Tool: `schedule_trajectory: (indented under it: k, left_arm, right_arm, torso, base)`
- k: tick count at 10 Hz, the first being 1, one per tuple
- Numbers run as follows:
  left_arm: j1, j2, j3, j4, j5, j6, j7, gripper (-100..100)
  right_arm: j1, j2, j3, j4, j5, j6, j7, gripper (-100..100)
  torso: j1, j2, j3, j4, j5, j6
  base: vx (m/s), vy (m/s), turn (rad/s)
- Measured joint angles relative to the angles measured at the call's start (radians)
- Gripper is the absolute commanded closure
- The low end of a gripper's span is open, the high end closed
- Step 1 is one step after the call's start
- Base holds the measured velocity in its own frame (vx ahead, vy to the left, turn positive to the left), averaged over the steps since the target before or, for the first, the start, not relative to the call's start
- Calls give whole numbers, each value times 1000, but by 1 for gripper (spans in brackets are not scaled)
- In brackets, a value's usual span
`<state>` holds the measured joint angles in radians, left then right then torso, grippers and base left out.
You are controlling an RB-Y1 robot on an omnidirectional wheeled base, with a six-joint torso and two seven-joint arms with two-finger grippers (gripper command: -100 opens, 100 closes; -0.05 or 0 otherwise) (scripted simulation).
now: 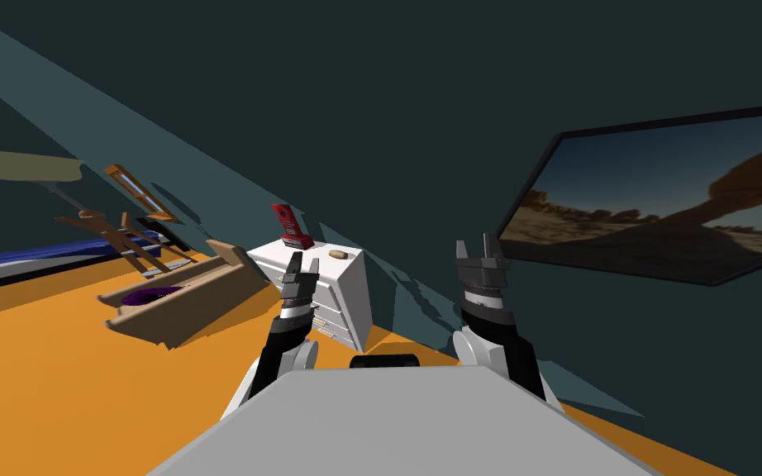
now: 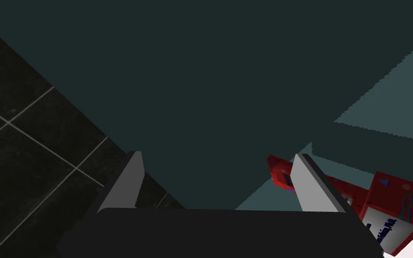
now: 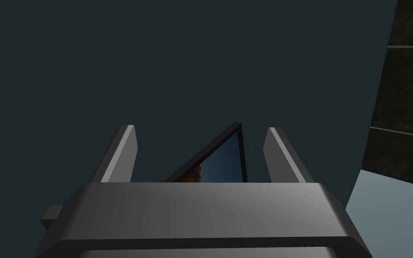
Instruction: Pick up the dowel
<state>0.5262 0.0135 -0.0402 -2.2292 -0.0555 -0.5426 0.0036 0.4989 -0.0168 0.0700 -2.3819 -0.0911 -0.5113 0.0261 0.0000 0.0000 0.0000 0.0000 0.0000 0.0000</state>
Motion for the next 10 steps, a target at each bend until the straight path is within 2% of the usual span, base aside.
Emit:
schedule_trajectory:
  k: [2, 6, 10]
  left_arm:
    - [-46, 47, -1, 23, 3, 37, -8, -100]
    - [-180, 111, -9, 84, 8, 168, -38, -100]
    - [-295, 144, -7, 143, 18, 267, -53, -100]
  right_arm:
    - [0, 0, 0, 0, 0, 0, 0, 0]
    - [0, 0, 0, 0, 0, 0, 0, 0]
    - [0, 0, 0, 0, 0, 0, 0, 0]
  torso:
    - [5, 2, 1, 0, 1, 0]
    - [8, 4, 2, 1, 2, 0]
    - [5, 2, 1, 1, 1, 0]
  base:
    - [-47, 83, 6]
    - [-61, 100, 8]
    - [-40, 60, 10]
